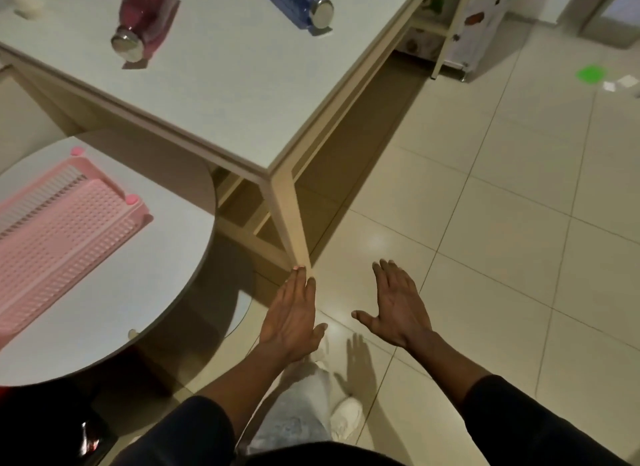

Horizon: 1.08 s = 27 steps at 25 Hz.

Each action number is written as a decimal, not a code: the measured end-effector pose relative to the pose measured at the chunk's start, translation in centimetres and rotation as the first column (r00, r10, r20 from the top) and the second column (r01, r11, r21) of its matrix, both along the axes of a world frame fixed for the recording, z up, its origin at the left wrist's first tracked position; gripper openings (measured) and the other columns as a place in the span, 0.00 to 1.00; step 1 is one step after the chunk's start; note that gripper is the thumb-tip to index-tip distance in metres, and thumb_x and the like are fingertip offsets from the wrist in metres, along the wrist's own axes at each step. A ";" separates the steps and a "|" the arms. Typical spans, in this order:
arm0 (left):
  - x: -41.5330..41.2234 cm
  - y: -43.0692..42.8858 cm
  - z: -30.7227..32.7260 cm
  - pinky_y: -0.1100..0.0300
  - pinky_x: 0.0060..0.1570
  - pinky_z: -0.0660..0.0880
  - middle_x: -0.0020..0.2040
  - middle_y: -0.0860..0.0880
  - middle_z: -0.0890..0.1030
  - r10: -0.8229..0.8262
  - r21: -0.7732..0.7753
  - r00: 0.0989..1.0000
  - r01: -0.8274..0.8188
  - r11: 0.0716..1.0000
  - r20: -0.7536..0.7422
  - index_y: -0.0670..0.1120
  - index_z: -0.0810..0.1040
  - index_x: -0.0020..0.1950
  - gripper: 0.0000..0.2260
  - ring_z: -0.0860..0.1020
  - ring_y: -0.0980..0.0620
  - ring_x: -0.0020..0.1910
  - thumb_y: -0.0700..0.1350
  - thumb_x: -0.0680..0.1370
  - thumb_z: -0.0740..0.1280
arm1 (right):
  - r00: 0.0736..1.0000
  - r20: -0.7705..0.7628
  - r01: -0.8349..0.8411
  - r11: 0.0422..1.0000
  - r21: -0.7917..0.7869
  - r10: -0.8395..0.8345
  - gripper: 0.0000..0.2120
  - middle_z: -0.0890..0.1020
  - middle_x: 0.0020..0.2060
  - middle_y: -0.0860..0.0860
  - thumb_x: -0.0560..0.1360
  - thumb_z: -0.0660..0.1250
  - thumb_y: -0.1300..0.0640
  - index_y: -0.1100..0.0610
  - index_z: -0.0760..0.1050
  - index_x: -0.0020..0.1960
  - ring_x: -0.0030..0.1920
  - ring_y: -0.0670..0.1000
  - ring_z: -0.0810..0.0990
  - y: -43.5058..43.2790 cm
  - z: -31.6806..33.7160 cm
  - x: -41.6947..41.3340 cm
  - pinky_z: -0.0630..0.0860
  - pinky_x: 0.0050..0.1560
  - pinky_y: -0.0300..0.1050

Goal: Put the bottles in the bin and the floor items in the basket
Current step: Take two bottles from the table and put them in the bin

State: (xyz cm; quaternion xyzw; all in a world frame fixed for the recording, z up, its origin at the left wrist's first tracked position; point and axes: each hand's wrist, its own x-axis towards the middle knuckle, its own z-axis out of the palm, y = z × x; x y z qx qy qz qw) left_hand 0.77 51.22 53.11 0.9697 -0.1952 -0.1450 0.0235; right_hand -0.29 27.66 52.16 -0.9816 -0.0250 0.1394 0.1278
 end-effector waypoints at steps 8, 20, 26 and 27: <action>11.2 -9.5 -1.8 0.45 0.82 0.54 0.84 0.36 0.42 0.008 -0.040 1.000 -0.009 0.999 -0.029 0.40 0.49 0.84 0.45 0.45 0.38 0.84 0.68 0.79 0.61 | 0.999 0.035 0.010 1.000 0.009 -0.010 0.53 0.46 0.83 0.58 0.75 0.58 0.26 0.59 0.42 0.84 0.83 0.57 0.43 -9.5 -0.2 11.0 0.40 0.81 0.52; 26.4 -19.4 -0.9 0.45 0.82 0.40 0.83 0.38 0.33 0.055 -0.061 0.998 -0.056 0.997 -0.021 0.41 0.43 0.84 0.46 0.34 0.41 0.82 0.70 0.80 0.56 | 0.998 0.058 0.010 0.998 0.057 -0.014 0.53 0.45 0.84 0.54 0.74 0.59 0.26 0.56 0.40 0.84 0.83 0.54 0.41 -19.7 1.0 28.1 0.44 0.83 0.53; 32.3 -25.5 -1.0 0.44 0.82 0.43 0.84 0.36 0.38 0.187 0.004 0.980 -0.187 0.982 0.061 0.39 0.48 0.84 0.46 0.37 0.39 0.83 0.70 0.79 0.56 | 0.984 0.096 -0.159 0.984 0.078 0.152 0.54 0.49 0.84 0.56 0.73 0.60 0.26 0.57 0.43 0.84 0.83 0.55 0.44 -26.2 0.9 37.3 0.47 0.83 0.53; 33.3 -26.8 -0.9 0.43 0.82 0.44 0.83 0.35 0.38 0.208 0.022 0.976 -0.209 0.978 0.061 0.39 0.48 0.84 0.46 0.37 0.38 0.83 0.70 0.79 0.56 | 0.975 0.117 -0.200 0.977 0.071 0.191 0.54 0.51 0.83 0.56 0.73 0.60 0.26 0.58 0.45 0.84 0.83 0.55 0.46 -27.6 1.1 38.9 0.47 0.83 0.53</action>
